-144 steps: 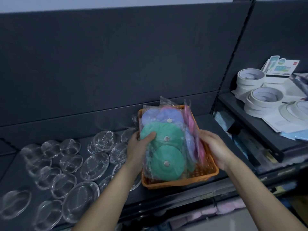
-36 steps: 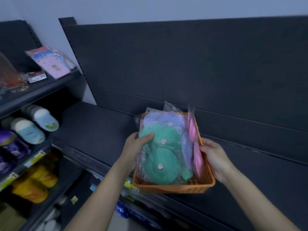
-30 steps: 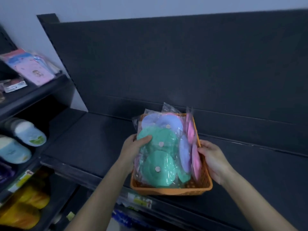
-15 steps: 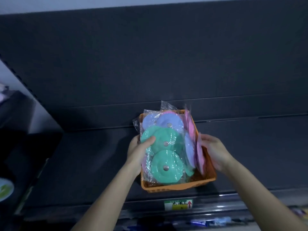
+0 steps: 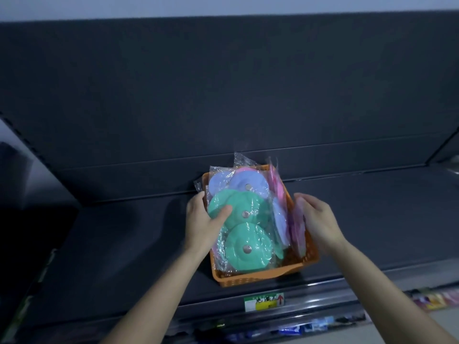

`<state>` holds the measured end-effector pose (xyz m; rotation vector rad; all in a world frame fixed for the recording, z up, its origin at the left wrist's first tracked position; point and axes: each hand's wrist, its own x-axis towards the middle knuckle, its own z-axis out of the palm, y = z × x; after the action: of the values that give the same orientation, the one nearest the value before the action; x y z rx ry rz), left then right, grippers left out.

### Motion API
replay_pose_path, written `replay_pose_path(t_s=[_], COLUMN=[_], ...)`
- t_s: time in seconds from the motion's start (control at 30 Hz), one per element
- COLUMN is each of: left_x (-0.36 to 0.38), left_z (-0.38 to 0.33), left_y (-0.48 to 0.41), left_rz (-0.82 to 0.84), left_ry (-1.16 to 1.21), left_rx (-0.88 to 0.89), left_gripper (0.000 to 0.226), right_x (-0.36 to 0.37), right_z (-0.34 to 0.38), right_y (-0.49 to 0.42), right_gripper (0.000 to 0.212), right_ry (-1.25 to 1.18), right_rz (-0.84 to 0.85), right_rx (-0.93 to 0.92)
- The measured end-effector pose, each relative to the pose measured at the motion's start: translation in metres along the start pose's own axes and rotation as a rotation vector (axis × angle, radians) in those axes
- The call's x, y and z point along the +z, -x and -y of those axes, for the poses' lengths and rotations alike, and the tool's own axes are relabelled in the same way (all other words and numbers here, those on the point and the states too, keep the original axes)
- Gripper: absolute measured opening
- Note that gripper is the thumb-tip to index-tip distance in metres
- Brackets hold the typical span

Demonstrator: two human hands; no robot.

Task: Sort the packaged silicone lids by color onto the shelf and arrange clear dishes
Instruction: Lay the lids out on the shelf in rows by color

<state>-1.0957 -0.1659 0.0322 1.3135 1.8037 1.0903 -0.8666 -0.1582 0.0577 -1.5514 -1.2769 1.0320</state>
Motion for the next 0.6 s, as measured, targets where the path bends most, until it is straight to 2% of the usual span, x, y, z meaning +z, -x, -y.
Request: replay_pose_path(t_s=[0.1,0.2,0.3,0.37,0.47,0.6], left_x=[-0.001,0.000,0.002,-0.001,-0.009,-0.015], left_z=[-0.008,-0.017,-0.026,-0.029,-0.025,-0.020], left_y=[0.002,0.001,0.001,-0.001,-0.008,-0.012], left_rz=[-0.046,-0.038,0.002,0.001,0.029,0.079], left_ry=[-0.173,-0.391,-0.401,-0.393,-0.317,-0.007], left_rx=[0.076,0.045,0.036,0.022,0.004,0.009], left_gripper=[0.086,0.111,0.117,0.107,0.068,0.034], right_x=[-0.001,0.006,0.019,0.027,0.035,0.032], right_z=[0.025,0.032,0.019,0.011,0.001,-0.005], right_y=[0.018,0.027,0.027,0.027,0.023,0.015], right_gripper=[0.021,0.022,0.050,0.057,0.051,0.049], right_ry=[0.073,0.228,0.500,0.644,0.765,0.709], right_rz=[-0.061,0.024,0.154,0.230,0.240,0.180], right_rx=[-0.208,-0.403,-0.559,-0.617,-0.639,-0.591])
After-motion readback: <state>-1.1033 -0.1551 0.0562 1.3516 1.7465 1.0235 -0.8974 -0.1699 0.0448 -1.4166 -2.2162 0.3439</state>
